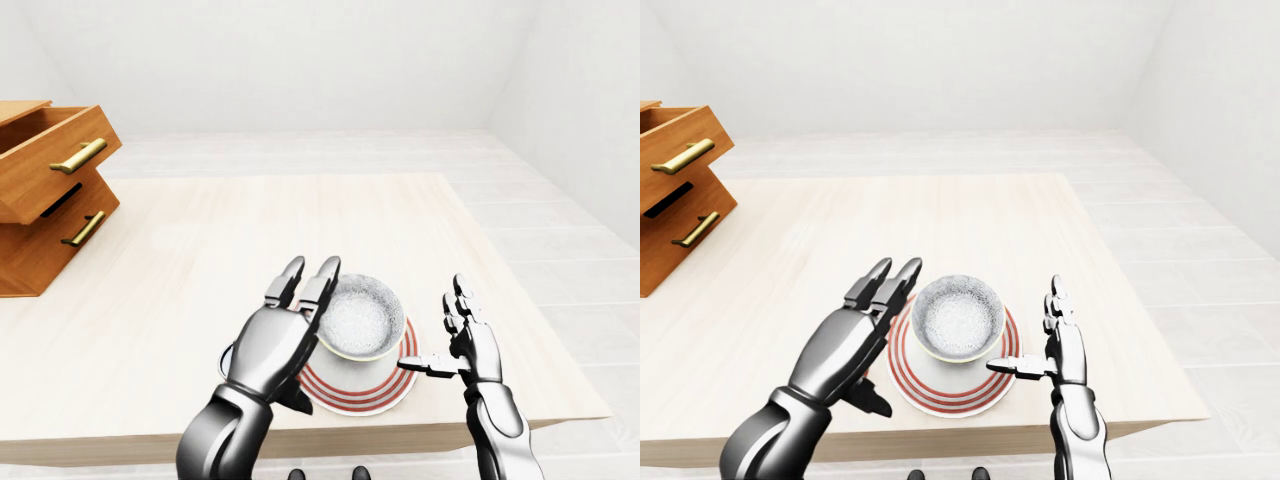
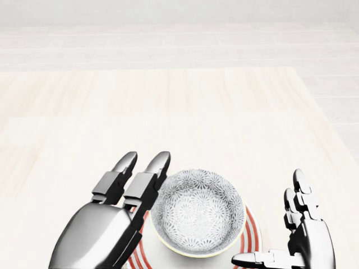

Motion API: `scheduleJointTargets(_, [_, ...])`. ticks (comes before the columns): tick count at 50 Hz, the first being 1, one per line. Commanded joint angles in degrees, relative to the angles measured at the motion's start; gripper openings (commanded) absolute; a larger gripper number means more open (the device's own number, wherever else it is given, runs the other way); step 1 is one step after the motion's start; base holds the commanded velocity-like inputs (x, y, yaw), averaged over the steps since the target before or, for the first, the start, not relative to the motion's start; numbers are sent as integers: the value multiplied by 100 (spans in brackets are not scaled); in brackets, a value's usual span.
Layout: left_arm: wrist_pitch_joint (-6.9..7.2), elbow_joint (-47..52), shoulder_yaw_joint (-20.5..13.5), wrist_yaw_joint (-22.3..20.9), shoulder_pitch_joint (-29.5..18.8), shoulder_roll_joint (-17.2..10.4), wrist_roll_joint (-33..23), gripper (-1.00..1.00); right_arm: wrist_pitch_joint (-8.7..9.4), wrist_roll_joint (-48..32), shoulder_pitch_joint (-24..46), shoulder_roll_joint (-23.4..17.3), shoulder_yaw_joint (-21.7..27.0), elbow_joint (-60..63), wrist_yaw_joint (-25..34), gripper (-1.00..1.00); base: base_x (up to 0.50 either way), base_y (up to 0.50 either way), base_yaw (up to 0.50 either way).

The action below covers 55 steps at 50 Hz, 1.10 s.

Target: Put the bowl on the plate.

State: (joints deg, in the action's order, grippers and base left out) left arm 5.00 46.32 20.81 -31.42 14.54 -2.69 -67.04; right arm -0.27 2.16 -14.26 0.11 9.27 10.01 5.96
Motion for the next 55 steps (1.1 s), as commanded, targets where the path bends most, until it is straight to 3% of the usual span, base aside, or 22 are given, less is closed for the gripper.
scheduleJointTargets(1, [0,305,-679,-121,69,118,961,100,12,-6,-12,-2,9,21,0,100,0,0,0])
scheduleJointTargets(11, [0,618,-1153,-194,-67,175,1785,100,48,-20,-13,2,-3,61,6,100,0,0,0])
scheduleJointTargets(23, [0,466,-2263,-111,-328,75,2737,100,114,-40,-36,0,9,158,22,100,0,0,0])
scheduleJointTargets(24, [0,434,-2559,-76,-384,84,2962,100,164,-27,-48,-3,15,233,29,100,0,0,0])
scheduleJointTargets(34, [0,70,-3406,116,-315,78,3564,100,329,-54,-59,-13,54,429,66,100,0,0,0])
scheduleJointTargets(42, [0,-26,-3697,88,-286,112,3742,100,518,-22,-89,-31,180,691,127,100,0,0,0])
scheduleJointTargets(55, [0,-115,-3856,24,-211,134,3744,100,527,-25,-172,12,447,998,281,100,0,0,0])
